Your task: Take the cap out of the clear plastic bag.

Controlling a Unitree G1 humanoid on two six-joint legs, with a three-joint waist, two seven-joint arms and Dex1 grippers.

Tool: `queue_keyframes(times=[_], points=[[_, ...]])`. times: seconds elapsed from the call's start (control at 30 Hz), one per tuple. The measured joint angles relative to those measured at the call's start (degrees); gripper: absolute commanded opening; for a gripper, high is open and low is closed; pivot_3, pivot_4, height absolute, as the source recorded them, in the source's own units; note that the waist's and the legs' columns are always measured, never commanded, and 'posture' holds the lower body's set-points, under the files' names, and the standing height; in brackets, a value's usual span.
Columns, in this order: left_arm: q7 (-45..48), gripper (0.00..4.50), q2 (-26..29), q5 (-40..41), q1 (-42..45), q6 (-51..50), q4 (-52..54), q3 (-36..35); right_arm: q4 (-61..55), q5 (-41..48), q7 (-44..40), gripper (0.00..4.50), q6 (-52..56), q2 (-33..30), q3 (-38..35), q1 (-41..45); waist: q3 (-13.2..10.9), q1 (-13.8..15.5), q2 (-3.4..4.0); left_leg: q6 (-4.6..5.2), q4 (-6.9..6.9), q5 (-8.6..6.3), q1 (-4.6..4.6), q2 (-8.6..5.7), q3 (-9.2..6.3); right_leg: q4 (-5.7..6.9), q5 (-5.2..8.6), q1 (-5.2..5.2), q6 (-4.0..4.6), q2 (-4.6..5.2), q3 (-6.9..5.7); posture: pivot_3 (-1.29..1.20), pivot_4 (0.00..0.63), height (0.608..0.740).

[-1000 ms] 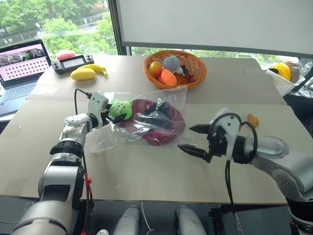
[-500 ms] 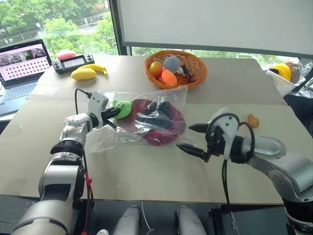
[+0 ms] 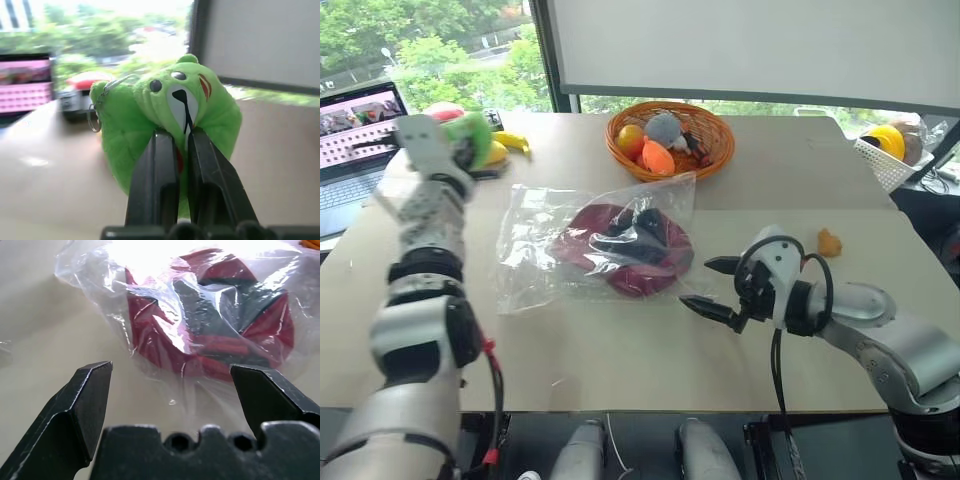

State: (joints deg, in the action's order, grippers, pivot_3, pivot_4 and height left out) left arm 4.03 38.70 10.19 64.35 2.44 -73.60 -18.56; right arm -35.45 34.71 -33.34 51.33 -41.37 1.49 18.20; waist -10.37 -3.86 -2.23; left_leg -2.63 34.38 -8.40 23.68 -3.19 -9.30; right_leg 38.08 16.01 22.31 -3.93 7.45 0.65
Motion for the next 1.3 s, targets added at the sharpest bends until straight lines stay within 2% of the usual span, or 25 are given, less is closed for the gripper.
queue_keyframes(times=[0.1, 0.2, 0.27, 0.3, 0.37, 0.43, 0.47, 0.57, 0.63, 0.67, 0.93, 1.1, 1.23, 1.3], points=[[-6.47, 0.12, 2.87, -2.14, -2.88, -2.96, -4.54, -0.46, -0.25, -0.04, 0.86, 4.50, 0.01, 0.24, -0.05, -1.82, 0.00, 0.14, -0.01, 0.00, 0.01, 0.00, 0.03, -0.01, 0.00, 0.01, -0.01, 0.01, 0.00, 0.00, 0.00, 0.00, 0.150, 0.733], [-6.94, 0.12, 2.92, -3.96, -4.42, -3.77, -6.06, -0.54, -1.38, 0.10, 1.70, 4.50, 0.03, 0.40, -0.24, -2.80, 0.00, 1.50, -0.05, -0.02, 0.07, 0.01, 0.07, -0.01, -0.05, 0.02, -0.01, 0.01, 0.00, 0.00, -0.07, 0.00, 0.150, 0.733], [-6.75, 0.81, 2.92, -4.37, -4.45, -3.81, -6.05, -0.80, -2.26, 0.26, 2.13, 4.50, 0.04, 0.40, -0.42, -3.12, 0.02, 1.97, -0.08, -0.02, 0.13, 0.00, 0.09, -0.01, -0.05, 0.01, -0.02, -0.02, 0.00, 0.00, -0.06, 0.00, 0.150, 0.733], [-6.75, 0.99, 2.92, -4.55, -4.45, -3.81, -6.05, -0.92, -2.56, 0.31, 2.29, 4.50, 0.05, 0.40, -0.52, -3.25, 0.02, 2.09, -0.08, -0.03, 0.15, 0.00, 0.09, -0.02, -0.03, 0.01, -0.02, -0.03, -0.01, 0.00, -0.05, 0.00, 0.150, 0.733], [-6.59, 1.80, 2.63, -5.24, -4.45, -3.80, -6.05, -1.25, -2.78, 0.31, 2.70, 4.50, 0.20, 0.40, -0.75, -3.51, 0.03, 2.16, -0.09, -0.04, 0.16, -0.01, 0.09, -0.01, -0.03, 0.00, -0.04, -0.03, -0.03, 0.00, -0.05, 0.00, 0.150, 0.733], [-6.02, 2.23, 1.98, -5.48, -4.44, -3.75, -6.05, -1.94, -2.80, 0.31, 3.24, 4.50, 0.42, 0.39, -0.95, -3.60, 0.03, 2.12, -0.09, -0.04, 0.16, -0.01, 0.09, 0.00, -0.03, 0.01, -0.04, -0.02, -0.03, 0.00, -0.05, 0.00, 0.150, 0.733], [-5.82, 2.76, 1.80, -5.48, -4.44, -3.74, -6.05, -2.17, -2.82, 0.31, 3.36, 4.50, 0.47, 0.39, -1.03, -3.64, 0.03, 2.10, -0.09, -0.04, 0.16, -0.01, 0.09, 0.00, -0.03, 0.01, -0.04, -0.02, -0.03, 0.00, -0.05, 0.00, 0.150, 0.733], [-5.46, 3.58, 1.48, -5.47, -4.38, -3.74, -6.05, -3.70, -2.91, 0.31, 3.61, 4.50, 0.52, 0.38, -1.39, -3.67, 0.03, 1.85, -0.10, -0.05, 0.16, -0.02, 0.10, -0.01, -0.02, 0.00, -0.04, -0.01, -0.03, 0.00, -0.04, 0.00, 0.150, 0.733], [-5.22, 4.33, 1.48, -5.51, -4.23, -3.74, -6.05, -4.17, -2.92, 0.30, 3.63, 4.50, 0.52, 0.37, -1.61, -3.67, 0.03, 1.52, -0.10, -0.05, 0.16, -0.02, 0.09, -0.01, -0.01, 0.00, -0.04, -0.01, -0.03, 0.00, -0.03, 0.00, 0.150, 0.733], [-5.06, 4.49, 1.48, -5.53, -4.19, -3.74, -6.05, -4.28, -2.92, 0.30, 3.63, 4.50, 0.52, 0.36, -1.68, -3.66, 0.03, 1.43, -0.10, -0.05, 0.16, -0.02, 0.09, 0.00, -0.01, 0.01, -0.04, -0.01, -0.03, 0.00, -0.03, 0.00, 0.150, 0.733], [-1.71, 4.49, 1.88, -5.64, -3.46, -2.42, -6.04, -5.27, -2.59, 0.23, 3.44, 4.50, 0.52, 0.37, -1.55, -2.82, 0.03, 1.37, -0.10, -0.05, 0.17, -0.02, 0.10, -0.01, -0.01, 0.01, -0.04, -0.01, -0.03, 0.00, -0.03, 0.00, 0.150, 0.733], [3.89, 4.49, 1.90, -3.83, -0.31, 0.66, -5.78, -7.19, -2.19, 0.20, 3.12, 4.50, 0.52, 0.38, -1.03, -2.14, 0.03, 1.41, -0.10, -0.05, 0.20, -0.02, 0.12, 0.00, -0.02, 0.01, -0.04, -0.02, -0.03, 0.00, -0.04, 0.00, 0.150, 0.733], [13.62, 4.49, 1.23, -0.23, 2.59, 3.04, -4.12, -9.50, -2.15, 0.20, 2.81, 4.50, 0.52, 0.38, -0.79, -2.10, 0.03, 1.43, -0.10, -0.05, 0.21, -0.02, 0.13, -0.01, -0.01, 0.00, -0.04, -0.02, -0.02, 0.00, -0.04, 0.00, 0.150, 0.733], [22.47, 4.49, 0.88, 2.31, 3.28, 2.47, -2.62, -10.16, -2.15, 0.23, 2.51, 4.50, 0.52, 0.53, -0.26, -1.92, 0.03, 1.37, -0.10, -0.05, 0.20, -0.02, 0.13, 0.00, 0.00, 0.01, -0.04, -0.01, -0.02, 0.00, -0.04, 0.00, 0.150, 0.733]])
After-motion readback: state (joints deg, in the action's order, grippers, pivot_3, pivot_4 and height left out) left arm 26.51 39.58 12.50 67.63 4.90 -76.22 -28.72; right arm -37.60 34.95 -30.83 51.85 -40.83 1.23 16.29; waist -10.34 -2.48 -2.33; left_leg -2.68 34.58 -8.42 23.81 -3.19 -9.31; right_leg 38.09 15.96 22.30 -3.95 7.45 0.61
